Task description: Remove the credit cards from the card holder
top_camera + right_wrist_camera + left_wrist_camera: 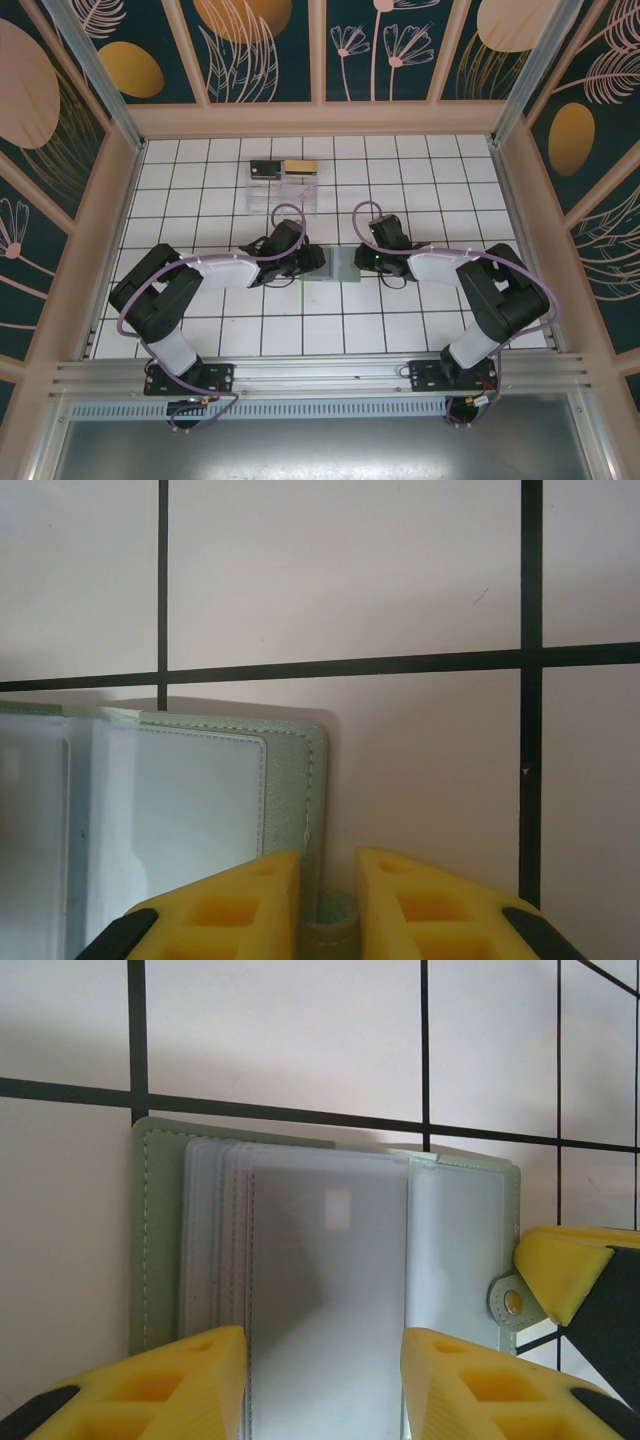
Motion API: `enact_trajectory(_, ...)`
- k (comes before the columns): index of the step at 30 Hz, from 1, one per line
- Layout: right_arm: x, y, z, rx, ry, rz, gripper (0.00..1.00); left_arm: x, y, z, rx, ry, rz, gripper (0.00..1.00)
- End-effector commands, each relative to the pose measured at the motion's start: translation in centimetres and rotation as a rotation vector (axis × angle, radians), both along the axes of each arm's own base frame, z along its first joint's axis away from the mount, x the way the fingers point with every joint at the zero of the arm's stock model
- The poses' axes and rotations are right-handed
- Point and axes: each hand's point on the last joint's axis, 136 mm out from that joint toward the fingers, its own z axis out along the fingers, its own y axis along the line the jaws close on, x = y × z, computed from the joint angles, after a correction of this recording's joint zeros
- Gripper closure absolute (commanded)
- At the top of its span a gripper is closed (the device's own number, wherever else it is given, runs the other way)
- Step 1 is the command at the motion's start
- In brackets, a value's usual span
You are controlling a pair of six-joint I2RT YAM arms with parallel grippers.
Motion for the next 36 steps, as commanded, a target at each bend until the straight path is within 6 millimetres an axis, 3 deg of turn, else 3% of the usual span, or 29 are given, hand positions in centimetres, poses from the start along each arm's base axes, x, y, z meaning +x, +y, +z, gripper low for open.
enact_trajectory(1,-0.7,0.2,-0.9,0.004,0.034,0.02,0.76,-0.9,-0.2,-0.8,-0.001,0.032,-0.022,0.53)
enact_trajectory(4,-0.7,0.3,-1.0,0.006,0.034,0.023,0.76,-1.0,-0.7,-1.5,-0.003,0.056,-0.044,0.52)
enact_trajectory(13,-0.7,0.4,-1.1,0.008,0.039,0.023,0.76,-1.3,-3.3,0.2,-0.056,0.029,-0.124,0.48)
enact_trajectory(20,-0.7,0.4,-1.1,0.008,0.04,0.023,0.76,-1.3,-4.0,0.2,-0.072,0.035,-0.14,0.48)
enact_trajectory(29,-0.7,0.2,-0.9,0.007,0.034,0.016,0.76,-0.6,-4.3,2.7,-0.062,-0.028,-0.142,0.43)
enact_trajectory(36,-0.6,-0.4,0.0,0.013,0.005,-0.012,0.76,-0.9,-7.8,5.0,-0.225,-0.039,-0.223,0.46)
